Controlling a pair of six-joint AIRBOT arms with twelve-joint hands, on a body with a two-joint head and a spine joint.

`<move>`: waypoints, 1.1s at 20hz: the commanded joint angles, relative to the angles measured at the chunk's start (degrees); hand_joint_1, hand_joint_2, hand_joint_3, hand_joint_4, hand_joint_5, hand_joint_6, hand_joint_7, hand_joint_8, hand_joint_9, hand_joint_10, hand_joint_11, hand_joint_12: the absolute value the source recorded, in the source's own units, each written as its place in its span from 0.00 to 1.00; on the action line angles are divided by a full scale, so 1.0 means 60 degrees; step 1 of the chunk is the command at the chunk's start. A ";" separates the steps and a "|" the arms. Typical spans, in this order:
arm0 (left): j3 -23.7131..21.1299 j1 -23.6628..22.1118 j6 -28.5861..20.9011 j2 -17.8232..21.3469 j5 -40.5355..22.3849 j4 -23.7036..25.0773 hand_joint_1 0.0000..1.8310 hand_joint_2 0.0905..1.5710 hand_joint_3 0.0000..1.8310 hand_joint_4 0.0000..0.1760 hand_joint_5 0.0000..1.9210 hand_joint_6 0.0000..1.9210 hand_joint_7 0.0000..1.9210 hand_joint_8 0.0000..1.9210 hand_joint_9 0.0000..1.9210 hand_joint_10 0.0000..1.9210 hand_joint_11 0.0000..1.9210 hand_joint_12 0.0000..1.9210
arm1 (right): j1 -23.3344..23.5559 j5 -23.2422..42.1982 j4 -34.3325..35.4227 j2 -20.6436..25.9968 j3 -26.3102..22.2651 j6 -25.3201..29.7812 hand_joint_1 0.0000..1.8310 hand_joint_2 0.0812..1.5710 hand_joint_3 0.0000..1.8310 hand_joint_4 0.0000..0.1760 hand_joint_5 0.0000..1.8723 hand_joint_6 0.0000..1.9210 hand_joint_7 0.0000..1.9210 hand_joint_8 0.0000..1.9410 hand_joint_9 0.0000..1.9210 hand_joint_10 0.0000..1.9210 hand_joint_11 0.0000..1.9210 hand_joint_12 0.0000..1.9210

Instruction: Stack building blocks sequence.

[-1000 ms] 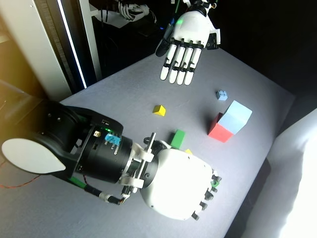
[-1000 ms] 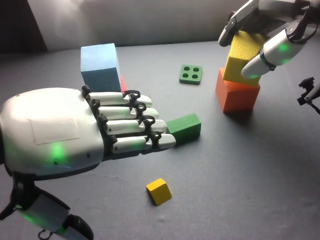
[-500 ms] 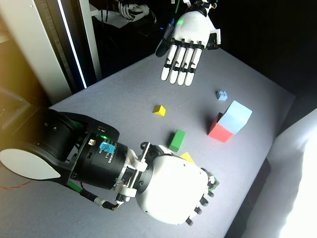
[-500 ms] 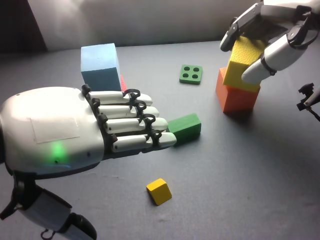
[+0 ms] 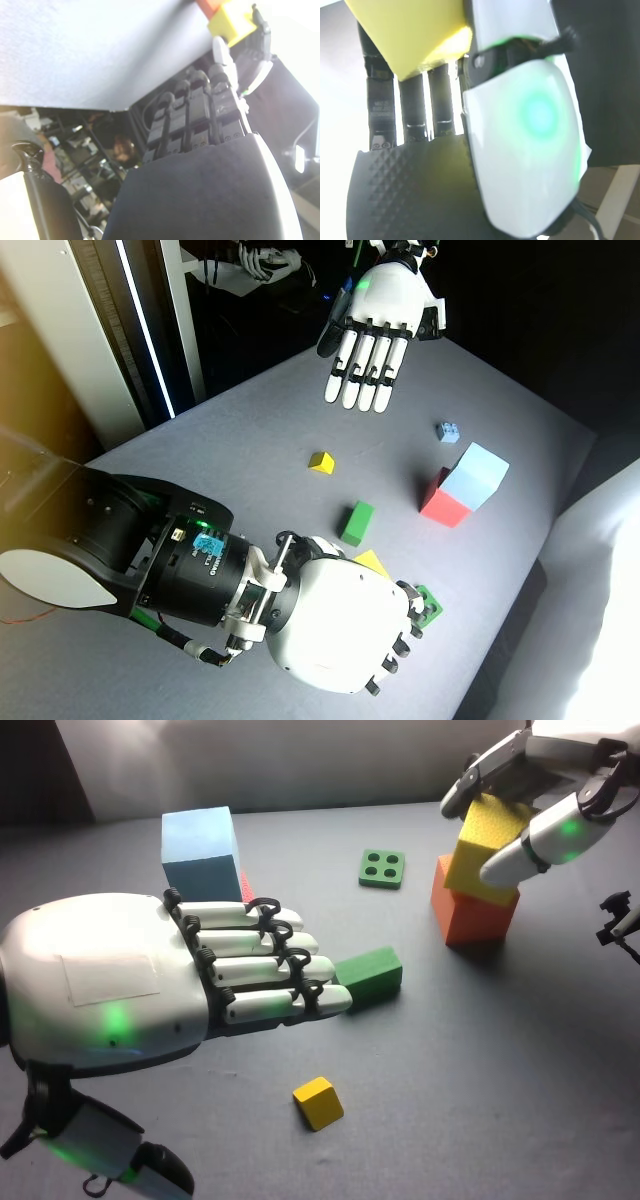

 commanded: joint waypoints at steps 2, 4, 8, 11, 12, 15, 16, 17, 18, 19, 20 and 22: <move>0.0016 -0.0122 -0.0018 0.0018 -0.0707 -0.0331 0.27 0.53 0.00 0.00 0.00 0.00 0.03 0.00 0.03 0.00 0.00 0.05 | 0.0087 0.1084 0.0147 0.0081 0.0095 0.0068 0.51 0.65 0.00 0.00 0.26 0.00 0.29 0.00 0.27 0.00 0.09 0.43; 0.0019 -0.0122 -0.0018 0.0018 -0.0707 -0.0331 0.28 0.53 0.00 0.00 0.00 0.00 0.03 0.00 0.03 0.00 0.00 0.02 | 0.0087 0.1091 0.0147 0.0004 0.0204 0.0068 0.45 0.59 0.00 0.00 0.16 0.00 0.19 0.00 0.18 0.00 0.01 0.41; 0.0017 -0.0122 -0.0018 0.0018 -0.0707 -0.0331 0.27 0.53 0.00 0.00 0.01 0.00 0.05 0.00 0.04 0.00 0.00 0.10 | 0.0082 0.1120 0.0146 -0.0025 0.0245 0.0068 0.30 0.53 0.00 0.00 0.06 0.00 0.07 0.00 0.08 0.00 0.00 0.25; 0.0018 -0.0121 -0.0018 0.0018 -0.0707 -0.0328 0.29 0.52 0.00 0.00 0.01 0.00 0.05 0.00 0.04 0.00 0.00 0.10 | 0.0070 0.1118 0.0144 -0.0023 0.0242 0.0068 0.32 0.50 0.00 0.00 0.03 0.00 0.05 0.00 0.05 0.00 0.00 0.20; 0.0019 -0.0121 -0.0018 0.0018 -0.0707 -0.0328 0.28 0.52 0.00 0.00 0.00 0.00 0.04 0.00 0.03 0.00 0.00 0.07 | 0.0069 0.1112 0.0143 -0.0018 0.0240 0.0067 0.31 0.49 0.00 0.00 0.01 0.00 0.01 0.00 0.01 0.00 0.00 0.14; 0.0016 -0.0124 -0.0018 -0.0001 -0.0709 -0.0329 0.27 0.52 0.00 0.00 0.00 0.00 0.04 0.00 0.03 0.00 0.00 0.08 | 0.0215 0.1105 0.0033 0.0314 -0.0089 0.0067 0.26 0.43 0.00 0.00 0.00 0.00 0.00 0.00 0.00 0.00 0.00 0.01; 0.0012 -0.0124 -0.0048 0.0000 -0.0717 -0.0330 0.28 0.52 0.00 0.00 0.01 0.00 0.05 0.00 0.04 0.00 0.00 0.09 | 0.0316 0.1127 -0.0264 0.0575 -0.0377 0.0068 0.25 0.42 0.00 0.00 0.00 0.00 0.00 0.00 0.00 0.00 0.00 0.00; 0.0013 -0.0123 -0.0071 0.0003 -0.0742 -0.0330 0.28 0.52 0.00 0.00 0.01 0.00 0.05 0.00 0.04 0.00 0.00 0.09 | 0.0390 0.1130 -0.0570 0.0793 -0.0638 0.0068 0.25 0.41 0.00 0.00 0.00 0.00 0.00 0.00 0.00 0.00 0.00 0.00; 0.0014 -0.0121 -0.0102 0.0004 -0.0745 -0.0330 0.29 0.52 0.00 0.00 0.01 0.00 0.05 0.00 0.05 0.00 0.00 0.12 | 0.0439 0.1173 -0.0738 0.0989 -0.0834 0.0069 0.24 0.40 0.00 0.00 0.00 0.00 0.00 0.00 0.00 0.00 0.00 0.00; 0.0020 -0.0121 -0.0168 -0.0001 -0.0746 -0.0332 0.29 0.52 0.00 0.00 0.01 0.00 0.05 0.00 0.05 0.00 0.00 0.12 | 0.0467 0.1498 -0.0826 0.1347 -0.1147 0.0072 0.24 0.40 0.00 0.00 0.00 0.00 0.00 0.00 0.00 0.00 0.00 0.00; 0.0020 -0.0125 -0.0186 -0.0001 -0.0746 -0.0343 0.29 0.52 0.00 0.00 0.01 0.00 0.05 0.00 0.05 0.00 0.00 0.12 | 0.0464 0.1691 -0.0943 0.1571 -0.1325 0.0083 0.24 0.39 0.00 0.00 0.00 0.00 0.00 0.00 0.00 0.00 0.00 0.00; 0.0019 -0.0157 -0.0186 -0.0005 -0.0759 -0.0418 0.29 0.52 0.00 0.00 0.02 0.00 0.06 0.00 0.07 0.00 0.00 0.17 | 0.0381 0.2234 -0.1725 0.2090 -0.1741 0.0175 0.23 0.39 0.00 0.00 0.00 0.00 0.00 0.00 0.00 0.00 0.00 0.00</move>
